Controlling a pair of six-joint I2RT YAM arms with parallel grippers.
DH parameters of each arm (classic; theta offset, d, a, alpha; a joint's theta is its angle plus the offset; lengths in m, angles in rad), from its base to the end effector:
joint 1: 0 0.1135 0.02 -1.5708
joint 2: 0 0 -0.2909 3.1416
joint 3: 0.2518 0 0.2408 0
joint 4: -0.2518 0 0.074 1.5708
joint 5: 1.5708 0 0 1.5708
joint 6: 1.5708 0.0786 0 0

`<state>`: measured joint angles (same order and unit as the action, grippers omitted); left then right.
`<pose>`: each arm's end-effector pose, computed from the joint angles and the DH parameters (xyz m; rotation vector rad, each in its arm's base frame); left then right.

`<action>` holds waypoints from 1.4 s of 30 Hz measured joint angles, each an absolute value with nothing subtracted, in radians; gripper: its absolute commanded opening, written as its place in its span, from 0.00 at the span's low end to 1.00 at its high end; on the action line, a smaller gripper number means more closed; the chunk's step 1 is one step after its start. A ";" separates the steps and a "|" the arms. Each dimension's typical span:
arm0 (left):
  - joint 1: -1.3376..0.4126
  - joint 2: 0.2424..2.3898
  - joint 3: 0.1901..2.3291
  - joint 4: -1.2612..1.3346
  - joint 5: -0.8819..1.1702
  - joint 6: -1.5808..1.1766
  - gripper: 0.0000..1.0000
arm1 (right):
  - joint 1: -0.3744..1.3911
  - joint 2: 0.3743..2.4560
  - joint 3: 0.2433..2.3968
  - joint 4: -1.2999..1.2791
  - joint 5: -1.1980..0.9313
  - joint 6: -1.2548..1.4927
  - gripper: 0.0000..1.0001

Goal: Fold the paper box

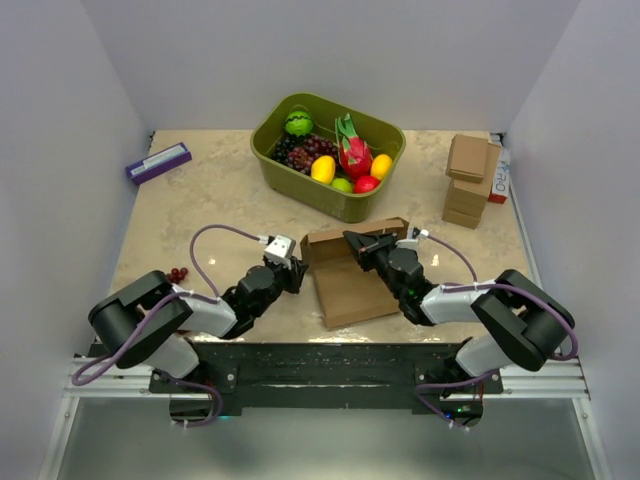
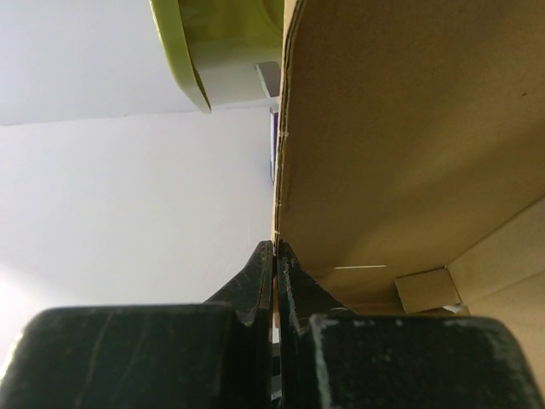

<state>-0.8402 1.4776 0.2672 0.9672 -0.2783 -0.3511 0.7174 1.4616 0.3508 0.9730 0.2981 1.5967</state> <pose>0.2006 -0.1915 0.1701 0.2491 1.8278 -0.5922 0.2362 0.1754 0.1999 1.0439 1.6298 1.4145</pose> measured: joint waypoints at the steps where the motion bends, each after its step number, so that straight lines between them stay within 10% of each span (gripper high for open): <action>1: -0.840 1.484 0.266 0.980 -0.269 -0.348 0.26 | 0.717 1.462 0.351 0.973 0.299 1.597 0.00; 12: -0.840 1.568 0.268 1.100 -0.234 -0.344 0.25 | 0.710 1.462 0.343 0.985 0.314 1.597 0.00; 42: -0.753 1.416 0.231 1.052 -0.078 -0.330 0.67 | 0.720 1.410 0.319 0.949 0.297 1.593 0.00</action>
<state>-0.7528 1.4162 0.2310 1.0523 -0.0784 -0.3298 0.7200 1.4097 0.3187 0.9485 0.2974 1.5929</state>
